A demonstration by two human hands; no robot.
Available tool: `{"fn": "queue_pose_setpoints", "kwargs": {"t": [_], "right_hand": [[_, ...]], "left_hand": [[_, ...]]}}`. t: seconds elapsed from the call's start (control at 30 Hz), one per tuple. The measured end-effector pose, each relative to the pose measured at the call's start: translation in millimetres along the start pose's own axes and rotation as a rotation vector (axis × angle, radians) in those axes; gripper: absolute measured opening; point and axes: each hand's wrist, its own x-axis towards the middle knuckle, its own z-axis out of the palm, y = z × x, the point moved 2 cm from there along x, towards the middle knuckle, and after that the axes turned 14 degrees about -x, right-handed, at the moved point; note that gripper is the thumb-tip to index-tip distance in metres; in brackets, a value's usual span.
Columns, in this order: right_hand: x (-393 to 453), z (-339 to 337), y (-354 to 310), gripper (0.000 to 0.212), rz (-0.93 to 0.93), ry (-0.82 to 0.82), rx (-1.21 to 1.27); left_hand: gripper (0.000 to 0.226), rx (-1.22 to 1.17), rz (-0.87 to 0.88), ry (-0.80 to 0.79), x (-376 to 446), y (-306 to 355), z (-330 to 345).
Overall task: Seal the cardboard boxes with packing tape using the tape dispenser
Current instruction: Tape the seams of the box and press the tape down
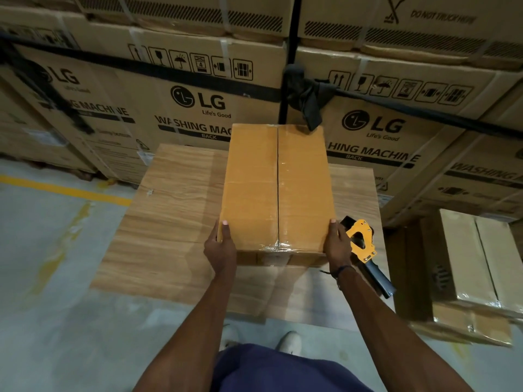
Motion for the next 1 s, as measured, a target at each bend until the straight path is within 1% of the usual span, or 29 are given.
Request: {"fn": "queue_pose_setpoints", "kwargs": {"t": [0.03, 0.07, 0.17, 0.33, 0.47, 0.6, 0.73, 0.8, 0.87, 0.9, 0.93, 1.0], "right_hand": [[-2, -3, -1, 0.069, -0.009, -0.042, 0.008], [-5, -7, -3, 0.062, -0.032, -0.073, 0.015], [-22, -18, -7, 0.048, -0.113, -0.123, 0.011], [-57, -33, 9, 0.045, -0.203, -0.164, -0.069], [-56, -43, 1, 0.042, -0.244, -0.209, -0.126], [-23, -42, -40, 0.054, -0.268, -0.235, -0.190], [17, -30, -76, 0.062, -0.279, -0.248, -0.239], [30, -20, -79, 0.069, -0.291, -0.242, -0.301], [40, -8, -76, 0.090, -0.295, -0.206, -0.378], [43, 1, -72, 0.097, -0.290, -0.191, -0.427], [41, 6, -71, 0.097, -0.277, -0.158, -0.489], [36, 14, -71, 0.088, -0.301, -0.030, -0.645]], "left_hand": [[0.047, 0.008, 0.000, -0.034, 1, 0, -2], [0.047, 0.011, 0.005, -0.063, 2, 0, -5], [0.043, 0.120, 0.053, -0.139, 5, 3, -16], [0.032, 0.273, 0.155, -0.230, 5, 6, -47], [0.038, 0.479, 0.210, -0.338, 8, 12, -54], [0.049, 0.616, 0.191, -0.507, 28, 22, -25], [0.063, 0.649, 0.150, -0.549, 51, 29, 20], [0.072, 0.657, 0.167, -0.553, 59, 30, 38], [0.080, 0.717, 0.233, -0.585, 72, 32, 58], [0.081, 0.773, 0.288, -0.614, 78, 34, 68], [0.080, 0.836, 0.355, -0.653, 85, 37, 79], [0.076, 0.945, 0.465, -0.747, 101, 42, 102]]}}
